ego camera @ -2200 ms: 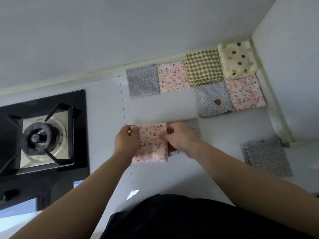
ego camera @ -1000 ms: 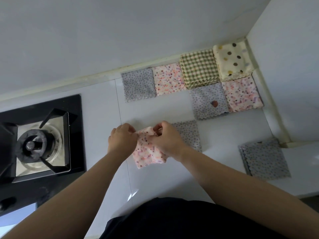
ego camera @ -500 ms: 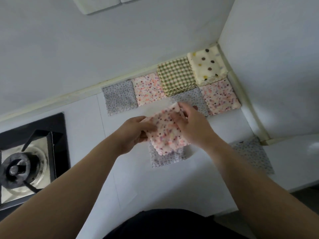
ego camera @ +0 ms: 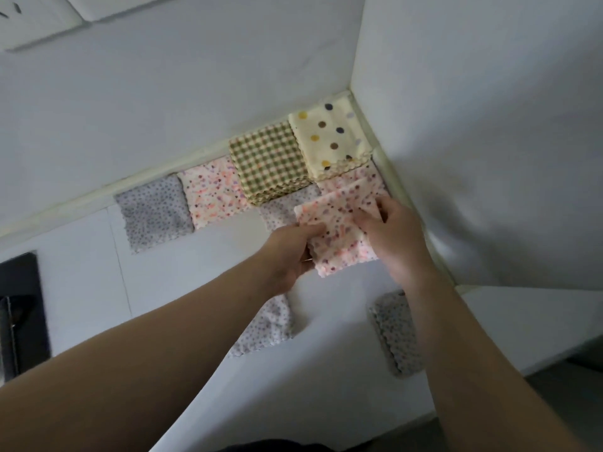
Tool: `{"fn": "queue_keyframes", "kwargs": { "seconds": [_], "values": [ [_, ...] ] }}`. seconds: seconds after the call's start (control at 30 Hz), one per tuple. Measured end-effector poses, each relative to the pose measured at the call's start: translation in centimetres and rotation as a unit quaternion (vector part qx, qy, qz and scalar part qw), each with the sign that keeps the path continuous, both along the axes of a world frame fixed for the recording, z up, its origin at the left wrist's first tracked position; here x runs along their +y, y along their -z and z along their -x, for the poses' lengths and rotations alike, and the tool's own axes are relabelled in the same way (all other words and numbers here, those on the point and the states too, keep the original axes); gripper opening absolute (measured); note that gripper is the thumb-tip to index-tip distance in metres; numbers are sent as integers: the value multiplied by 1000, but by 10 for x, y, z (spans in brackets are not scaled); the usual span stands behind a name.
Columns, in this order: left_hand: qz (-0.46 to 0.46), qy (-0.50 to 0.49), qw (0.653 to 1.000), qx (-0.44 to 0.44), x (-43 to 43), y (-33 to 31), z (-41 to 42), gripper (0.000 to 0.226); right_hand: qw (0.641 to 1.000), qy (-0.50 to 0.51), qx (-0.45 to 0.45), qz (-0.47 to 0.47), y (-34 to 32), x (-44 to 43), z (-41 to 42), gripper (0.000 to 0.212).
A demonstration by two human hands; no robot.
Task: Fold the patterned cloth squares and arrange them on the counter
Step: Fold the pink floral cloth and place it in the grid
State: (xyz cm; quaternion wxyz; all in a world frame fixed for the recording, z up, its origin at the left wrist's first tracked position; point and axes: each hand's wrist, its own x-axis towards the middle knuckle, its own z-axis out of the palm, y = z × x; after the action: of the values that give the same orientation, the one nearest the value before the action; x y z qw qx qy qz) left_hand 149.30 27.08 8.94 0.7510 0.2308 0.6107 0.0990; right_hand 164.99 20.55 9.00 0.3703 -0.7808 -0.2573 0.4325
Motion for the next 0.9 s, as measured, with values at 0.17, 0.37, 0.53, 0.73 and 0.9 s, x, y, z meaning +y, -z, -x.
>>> {"fn": "queue_keyframes", "kwargs": {
  "seconds": [0.17,0.37,0.53,0.73,0.9],
  "values": [
    [-11,3,1000,-5,18,8,-26,28,996,-61,-71,-3,3,30,-19,41],
    [-51,57,996,38,20,17,-32,29,994,-68,-82,38,16,36,-21,42],
    [-69,142,986,59,-1,17,-25,25,991,-65,-84,80,23,1,-19,43],
    [-90,211,969,91,-38,23,-21,21,991,-73,-75,79,24,-47,-18,26],
    [-124,221,962,99,-46,24,-28,12,984,-51,-159,57,11,-59,-20,36]
  ]
}}
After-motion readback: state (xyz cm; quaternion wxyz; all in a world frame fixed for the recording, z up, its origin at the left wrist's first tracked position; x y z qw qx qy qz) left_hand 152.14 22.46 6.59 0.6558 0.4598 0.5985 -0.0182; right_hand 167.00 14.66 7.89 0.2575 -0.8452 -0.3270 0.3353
